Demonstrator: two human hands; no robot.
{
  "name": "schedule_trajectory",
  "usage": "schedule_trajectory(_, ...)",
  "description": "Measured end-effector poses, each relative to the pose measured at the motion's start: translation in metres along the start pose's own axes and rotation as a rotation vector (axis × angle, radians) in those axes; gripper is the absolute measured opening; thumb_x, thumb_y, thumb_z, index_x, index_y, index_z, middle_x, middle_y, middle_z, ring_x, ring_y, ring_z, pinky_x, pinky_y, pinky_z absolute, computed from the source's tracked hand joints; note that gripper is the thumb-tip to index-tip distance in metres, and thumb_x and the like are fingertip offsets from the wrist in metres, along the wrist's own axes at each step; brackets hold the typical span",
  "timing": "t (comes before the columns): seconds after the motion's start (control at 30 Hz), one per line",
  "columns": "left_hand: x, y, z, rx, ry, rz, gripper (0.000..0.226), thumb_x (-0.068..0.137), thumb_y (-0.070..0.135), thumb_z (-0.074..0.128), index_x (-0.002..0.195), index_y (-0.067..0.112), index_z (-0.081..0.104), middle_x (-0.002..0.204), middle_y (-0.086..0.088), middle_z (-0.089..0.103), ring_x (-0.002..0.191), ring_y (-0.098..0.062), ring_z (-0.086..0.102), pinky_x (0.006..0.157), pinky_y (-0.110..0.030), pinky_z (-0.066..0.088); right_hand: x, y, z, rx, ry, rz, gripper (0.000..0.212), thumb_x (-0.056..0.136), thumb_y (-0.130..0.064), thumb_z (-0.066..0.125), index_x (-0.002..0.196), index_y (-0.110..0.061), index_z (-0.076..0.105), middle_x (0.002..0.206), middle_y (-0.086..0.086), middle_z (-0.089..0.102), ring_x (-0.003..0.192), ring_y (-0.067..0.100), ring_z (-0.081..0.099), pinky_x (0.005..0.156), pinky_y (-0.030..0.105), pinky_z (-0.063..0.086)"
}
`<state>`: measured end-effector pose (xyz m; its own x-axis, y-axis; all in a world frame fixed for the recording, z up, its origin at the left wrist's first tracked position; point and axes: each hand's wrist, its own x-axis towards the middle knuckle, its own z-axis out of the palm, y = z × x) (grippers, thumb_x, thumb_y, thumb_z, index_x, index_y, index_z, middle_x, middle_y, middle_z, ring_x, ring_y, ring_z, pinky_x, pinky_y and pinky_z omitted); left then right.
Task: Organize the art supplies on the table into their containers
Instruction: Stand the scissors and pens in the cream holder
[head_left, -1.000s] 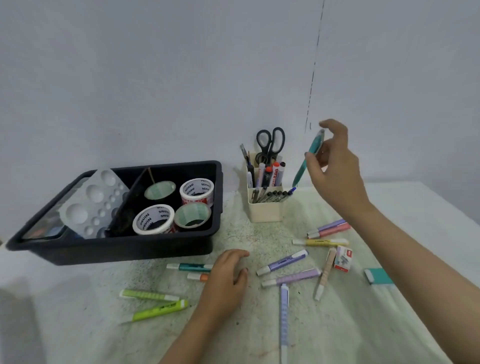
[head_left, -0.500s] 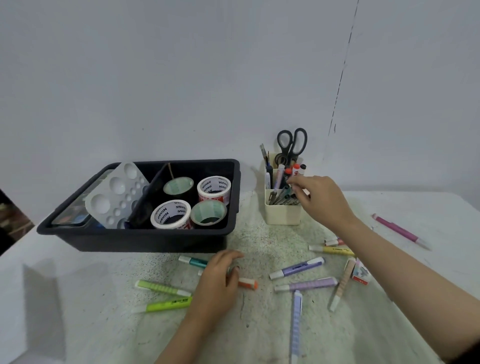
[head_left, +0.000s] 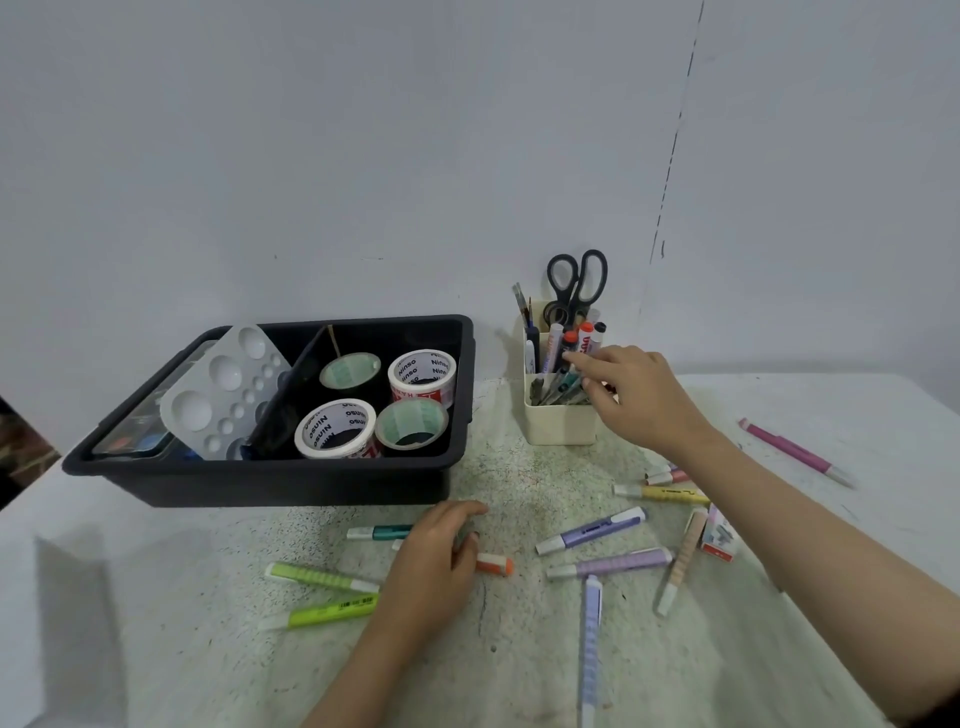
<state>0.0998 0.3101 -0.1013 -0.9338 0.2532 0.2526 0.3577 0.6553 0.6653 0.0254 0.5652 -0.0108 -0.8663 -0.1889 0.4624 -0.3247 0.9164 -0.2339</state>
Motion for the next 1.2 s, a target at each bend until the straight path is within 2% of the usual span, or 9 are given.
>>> schedule_trajectory(0.23, -0.002, -0.001, -0.002, -0.01, -0.008, 0.033, 0.031, 0.091, 0.011, 0.054, 0.114, 0.031, 0.06, 0.11, 0.026, 0.05, 0.104, 0.011, 0.045, 0.088, -0.005, 0.036, -0.031, -0.006, 0.003, 0.009, 0.107, 0.028, 0.045, 0.09, -0.026, 0.042, 0.133, -0.018, 0.053, 0.12, 0.004, 0.06, 0.11, 0.023, 0.052, 0.093, 0.041, 0.039)
schedule_trajectory(0.37, -0.011, -0.005, -0.014, -0.021, 0.057, 0.073, 0.034, 0.089, 0.006, 0.056, 0.109, 0.034, 0.059, 0.11, 0.023, 0.054, 0.107, 0.011, 0.047, 0.088, -0.001, 0.034, -0.056, -0.033, 0.011, -0.129, 0.389, 0.021, 0.042, 0.085, -0.02, 0.05, 0.126, -0.016, 0.057, 0.13, 0.009, 0.055, 0.125, 0.028, 0.046, 0.106, 0.043, 0.025)
schedule_trajectory(0.47, -0.021, -0.013, -0.032, -0.006, 0.144, 0.095, 0.031, 0.089, 0.005, 0.057, 0.108, 0.029, 0.062, 0.108, 0.024, 0.055, 0.107, 0.012, 0.048, 0.09, -0.001, 0.033, -0.067, -0.057, 0.022, -0.158, 0.427, -0.03, 0.046, 0.083, -0.02, 0.05, 0.129, -0.018, 0.053, 0.144, 0.014, 0.042, 0.137, 0.029, 0.031, 0.114, 0.051, 0.011)
schedule_trajectory(0.73, -0.063, -0.038, -0.109, 0.268, 0.474, 0.048, 0.026, 0.084, 0.019, 0.049, 0.1, 0.013, 0.068, 0.1, 0.0, 0.066, 0.099, -0.011, 0.054, 0.094, -0.013, 0.035, -0.087, -0.133, 0.081, 0.137, 0.109, -0.27, 0.041, 0.084, -0.019, 0.045, 0.124, -0.02, 0.052, 0.13, 0.003, 0.054, 0.123, 0.021, 0.048, 0.108, 0.04, 0.028)
schedule_trajectory(0.83, -0.082, -0.058, -0.142, 0.609, 0.603, -0.226, 0.034, 0.078, 0.029, 0.051, 0.102, 0.01, 0.067, 0.112, -0.015, 0.063, 0.112, -0.037, 0.05, 0.1, -0.049, 0.031, -0.09, -0.155, 0.104, 0.147, -0.029, -0.288, 0.041, 0.081, -0.022, 0.046, 0.121, -0.021, 0.055, 0.122, 0.0, 0.058, 0.114, 0.02, 0.053, 0.102, 0.035, 0.029)
schedule_trajectory(0.9, -0.094, -0.063, -0.161, 0.667, 0.613, -0.543, 0.044, 0.079, 0.031, 0.062, 0.118, 0.011, 0.06, 0.133, -0.024, 0.047, 0.13, -0.043, 0.031, 0.106, -0.059, 0.014, -0.091, -0.165, 0.114, 0.169, -0.069, -0.276, 0.043, 0.077, -0.024, 0.047, 0.119, -0.022, 0.055, 0.117, -0.001, 0.059, 0.111, 0.019, 0.053, 0.099, 0.035, 0.029)
schedule_trajectory(1.0, -0.108, -0.067, -0.192, 0.657, 0.505, -0.895, 0.073, 0.081, 0.051, 0.059, 0.14, 0.014, 0.035, 0.151, -0.027, 0.013, 0.141, -0.042, 0.001, 0.108, -0.063, -0.002, -0.093, -0.175, 0.124, 0.171, -0.088, -0.253, 0.044, 0.074, -0.027, 0.046, 0.117, -0.022, 0.058, 0.113, -0.002, 0.061, 0.108, 0.019, 0.054, 0.098, 0.036, 0.029)
schedule_trajectory(1.07, -0.113, -0.077, -0.21, 0.624, 0.376, -1.08, 0.087, 0.08, 0.064, 0.052, 0.147, 0.022, 0.017, 0.153, -0.026, -0.004, 0.14, -0.044, -0.004, 0.108, -0.064, -0.002, -0.094, -0.178, 0.129, 0.165, -0.086, -0.236, 0.044, 0.074, -0.028, 0.045, 0.115, -0.023, 0.059, 0.111, -0.003, 0.062, 0.107, 0.017, 0.052, 0.098, 0.036, 0.027)
schedule_trajectory(1.2, -0.121, -0.086, -0.225, 0.326, 0.349, -1.109, 0.085, 0.08, 0.057, 0.058, 0.147, 0.035, 0.011, 0.147, -0.023, 0.017, 0.129, -0.047, 0.027, 0.106, -0.054, 0.023, -0.097, -0.185, 0.131, 0.168, -0.057, -0.227, 0.042, 0.076, -0.028, 0.043, 0.114, -0.023, 0.061, 0.11, -0.005, 0.062, 0.105, 0.014, 0.049, 0.097, 0.038, 0.028)
